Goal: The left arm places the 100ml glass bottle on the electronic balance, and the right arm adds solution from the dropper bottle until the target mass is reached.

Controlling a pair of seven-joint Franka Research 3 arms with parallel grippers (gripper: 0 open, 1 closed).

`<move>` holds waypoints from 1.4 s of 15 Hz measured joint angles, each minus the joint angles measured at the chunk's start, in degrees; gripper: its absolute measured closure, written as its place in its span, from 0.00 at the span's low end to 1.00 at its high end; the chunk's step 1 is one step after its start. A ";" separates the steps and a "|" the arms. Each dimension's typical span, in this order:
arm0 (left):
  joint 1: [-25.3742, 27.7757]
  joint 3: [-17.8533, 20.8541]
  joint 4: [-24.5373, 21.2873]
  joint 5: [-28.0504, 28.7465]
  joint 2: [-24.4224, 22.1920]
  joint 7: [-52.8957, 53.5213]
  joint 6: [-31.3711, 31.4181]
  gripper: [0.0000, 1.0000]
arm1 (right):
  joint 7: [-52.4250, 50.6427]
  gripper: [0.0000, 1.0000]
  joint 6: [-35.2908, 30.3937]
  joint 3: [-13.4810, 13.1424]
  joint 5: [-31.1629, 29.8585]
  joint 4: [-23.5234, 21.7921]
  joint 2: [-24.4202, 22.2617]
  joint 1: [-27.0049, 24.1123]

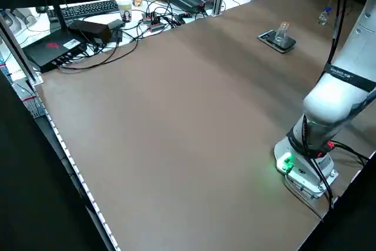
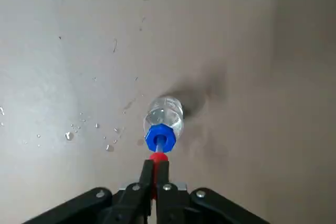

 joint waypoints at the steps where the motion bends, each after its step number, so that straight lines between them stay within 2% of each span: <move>1: 0.00 0.00 0.00 0.00 0.00 0.00 0.00 0.00 | 0.00 0.94 -1.10 0.00 0.00 0.77 -0.01 0.00; 4: 0.00 0.00 0.00 0.00 0.00 0.00 0.00 0.00 | 0.01 0.94 -2.82 0.00 0.00 2.26 -0.09 0.00; 21: 0.00 0.00 0.00 0.00 0.00 0.00 0.00 0.00 | 0.02 0.93 -4.39 0.00 0.00 3.48 -0.11 0.00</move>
